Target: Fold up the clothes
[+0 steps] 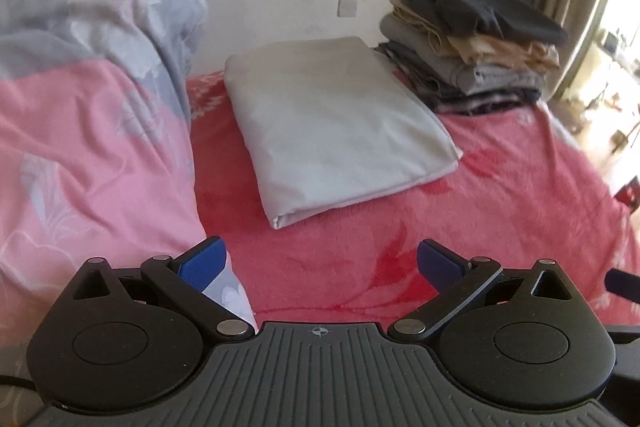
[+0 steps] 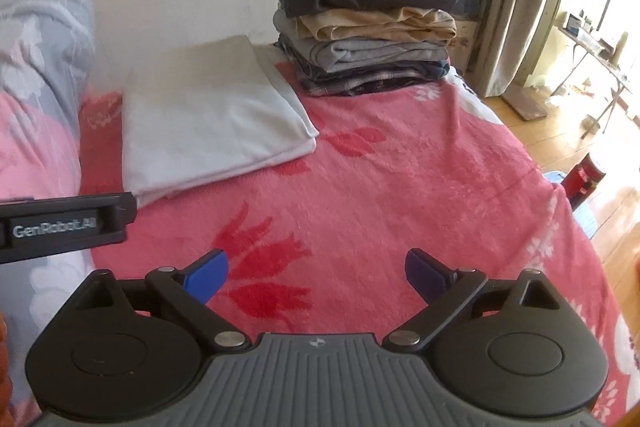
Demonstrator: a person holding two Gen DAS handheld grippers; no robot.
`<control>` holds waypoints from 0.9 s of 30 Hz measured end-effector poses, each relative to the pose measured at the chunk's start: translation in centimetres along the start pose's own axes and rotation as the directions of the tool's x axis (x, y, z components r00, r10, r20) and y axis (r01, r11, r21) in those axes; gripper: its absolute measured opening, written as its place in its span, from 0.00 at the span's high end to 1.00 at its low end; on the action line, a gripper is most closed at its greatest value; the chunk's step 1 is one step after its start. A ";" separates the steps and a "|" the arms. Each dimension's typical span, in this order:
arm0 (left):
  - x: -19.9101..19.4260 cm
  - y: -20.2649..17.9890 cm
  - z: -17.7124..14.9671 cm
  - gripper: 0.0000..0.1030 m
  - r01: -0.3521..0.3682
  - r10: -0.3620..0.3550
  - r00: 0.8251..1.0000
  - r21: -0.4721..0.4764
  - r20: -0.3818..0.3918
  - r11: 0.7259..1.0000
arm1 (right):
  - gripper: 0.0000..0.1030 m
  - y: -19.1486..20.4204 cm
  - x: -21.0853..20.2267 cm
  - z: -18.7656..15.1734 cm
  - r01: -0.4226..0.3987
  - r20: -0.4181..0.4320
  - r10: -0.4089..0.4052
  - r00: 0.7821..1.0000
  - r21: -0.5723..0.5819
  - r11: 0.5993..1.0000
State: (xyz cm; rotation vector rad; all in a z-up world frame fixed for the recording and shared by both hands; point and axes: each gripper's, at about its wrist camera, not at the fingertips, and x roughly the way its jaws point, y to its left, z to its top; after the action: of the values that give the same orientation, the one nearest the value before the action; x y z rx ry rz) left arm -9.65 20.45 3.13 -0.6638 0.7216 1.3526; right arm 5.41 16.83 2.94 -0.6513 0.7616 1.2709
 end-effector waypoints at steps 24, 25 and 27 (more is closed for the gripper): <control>0.4 -0.4 -0.6 0.00 -0.032 0.034 0.998 0.040 -0.048 0.999 | 0.01 0.5 -0.3 -1.1 0.042 -0.015 -0.043 0.999 -0.030 0.999; 0.4 -0.4 -0.6 0.01 -0.031 0.032 0.998 0.041 -0.046 0.999 | 0.01 0.6 -0.3 -1.1 0.041 -0.014 -0.041 0.999 -0.031 0.999; 0.2 -0.5 -0.6 0.01 -0.028 0.030 0.999 0.044 -0.037 0.999 | 0.01 0.6 -0.3 -1.1 0.041 -0.012 -0.042 0.999 -0.032 0.999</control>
State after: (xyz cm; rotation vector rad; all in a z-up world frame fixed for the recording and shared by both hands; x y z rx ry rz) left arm -9.19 20.04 2.58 -0.6474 0.7916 1.3502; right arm 4.60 15.89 2.54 -0.6979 0.7360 1.2441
